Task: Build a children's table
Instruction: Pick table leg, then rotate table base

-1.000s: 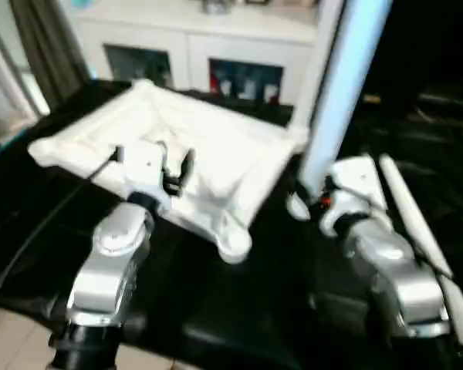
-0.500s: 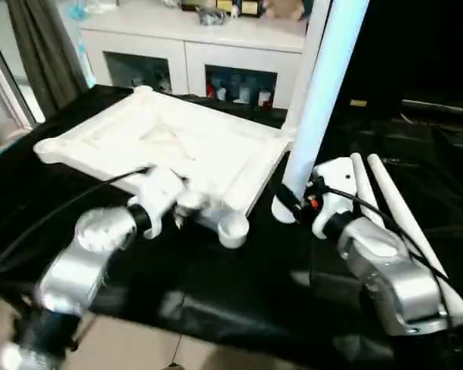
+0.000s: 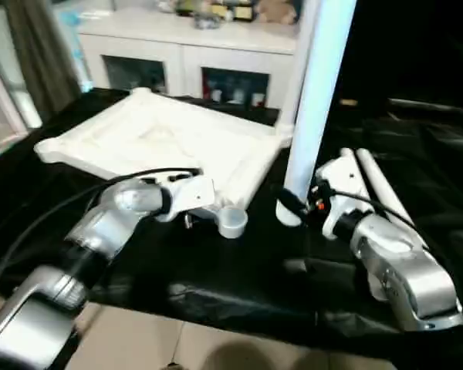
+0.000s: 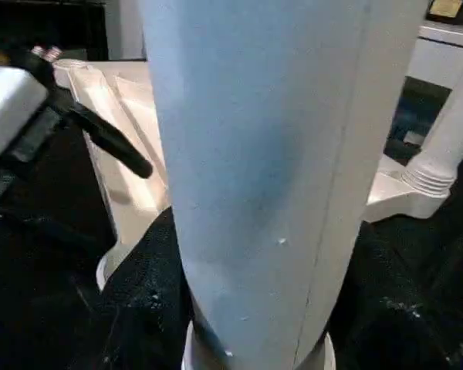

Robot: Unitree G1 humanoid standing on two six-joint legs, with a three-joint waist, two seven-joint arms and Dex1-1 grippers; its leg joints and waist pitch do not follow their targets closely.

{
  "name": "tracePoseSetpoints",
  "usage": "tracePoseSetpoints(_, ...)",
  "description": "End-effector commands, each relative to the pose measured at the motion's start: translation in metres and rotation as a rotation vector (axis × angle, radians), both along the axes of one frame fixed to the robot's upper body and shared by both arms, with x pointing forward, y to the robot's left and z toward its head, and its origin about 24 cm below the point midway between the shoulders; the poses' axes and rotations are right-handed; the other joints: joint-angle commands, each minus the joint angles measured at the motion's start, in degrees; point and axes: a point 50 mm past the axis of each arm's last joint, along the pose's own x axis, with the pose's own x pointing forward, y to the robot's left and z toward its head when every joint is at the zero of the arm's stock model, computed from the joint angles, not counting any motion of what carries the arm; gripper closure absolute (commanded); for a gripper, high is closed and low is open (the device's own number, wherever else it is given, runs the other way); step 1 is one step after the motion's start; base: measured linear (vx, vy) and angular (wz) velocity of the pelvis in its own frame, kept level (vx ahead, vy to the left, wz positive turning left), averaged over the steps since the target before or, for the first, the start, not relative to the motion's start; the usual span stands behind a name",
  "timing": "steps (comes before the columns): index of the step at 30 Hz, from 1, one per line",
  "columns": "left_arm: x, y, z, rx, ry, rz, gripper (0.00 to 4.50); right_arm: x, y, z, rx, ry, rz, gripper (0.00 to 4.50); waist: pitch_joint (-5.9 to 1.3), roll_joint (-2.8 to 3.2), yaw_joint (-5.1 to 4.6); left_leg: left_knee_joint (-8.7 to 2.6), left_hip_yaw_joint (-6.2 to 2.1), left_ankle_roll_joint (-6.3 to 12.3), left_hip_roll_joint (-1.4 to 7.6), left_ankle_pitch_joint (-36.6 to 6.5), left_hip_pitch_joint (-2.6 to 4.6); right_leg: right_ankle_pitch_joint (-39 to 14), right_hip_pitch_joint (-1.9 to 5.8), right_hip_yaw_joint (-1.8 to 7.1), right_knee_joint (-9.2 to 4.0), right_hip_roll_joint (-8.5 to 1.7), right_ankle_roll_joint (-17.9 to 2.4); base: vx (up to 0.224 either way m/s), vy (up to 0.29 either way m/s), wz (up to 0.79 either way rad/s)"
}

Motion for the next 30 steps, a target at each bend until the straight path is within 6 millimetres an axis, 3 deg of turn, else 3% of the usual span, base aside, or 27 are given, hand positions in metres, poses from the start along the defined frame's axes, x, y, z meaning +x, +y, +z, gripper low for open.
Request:
tracePoseSetpoints(1,0.006,-0.001,-0.001,0.012,-0.007,0.012,0.16,0.003,-0.002,0.008,-0.012,-0.037,0.006,2.59,-3.12,0.14,0.08,-5.82,-1.66,-3.74,3.07,-25.4,1.73,-21.1,0.90,0.84,-5.25,-3.02,-8.3,0.000,0.000,0.00)
tracePoseSetpoints(2,0.007,0.000,-0.003,0.012,-0.003,0.021,0.16,0.003,-0.002,0.008,-0.014,-0.037,0.007,2.59,-3.26,0.03,0.16,-5.71,-1.50,-3.34,3.14,-25.1,2.03,-19.6,0.79,0.91,-5.29,-3.04,-9.0,0.000,0.000,0.00)
tracePoseSetpoints(7,0.010,0.001,-0.010,0.026,0.012,0.046,0.70,0.003,-0.003,0.009,-0.026,-0.039,0.016,2.59,-3.21,-0.09,0.56,-5.56,-1.00,-1.94,3.23,-23.5,2.22,-17.8,0.55,1.04,-5.47,-3.06,-9.9,0.000,0.000,0.00)
tracePoseSetpoints(12,0.011,0.000,-0.014,0.032,0.017,0.049,1.04,0.003,-0.002,0.008,-0.028,-0.038,0.020,2.59,-3.08,-0.37,0.89,-5.39,-0.72,-1.00,3.33,-22.6,2.23,-19.8,0.39,1.09,-5.88,-3.28,-9.7,0.000,0.000,0.00)
tracePoseSetpoints(23,0.008,-0.001,-0.013,0.069,0.119,-0.062,2.06,0.004,-0.002,0.008,-0.035,-0.040,0.028,2.59,-3.03,-0.40,1.78,-5.74,-0.57,-1.53,3.72,-23.0,2.44,-18.8,0.11,1.17,-5.83,-3.35,-9.7,0.000,0.000,0.00)
tracePoseSetpoints(30,0.003,0.001,-0.011,0.139,0.242,-0.164,2.66,0.006,-0.003,0.008,-0.046,-0.044,0.029,2.59,-3.07,-0.44,1.77,-5.87,-0.40,-1.55,3.78,-21.8,2.07,-17.2,0.51,1.24,-5.39,-3.43,-10.2,0.000,0.000,0.00)
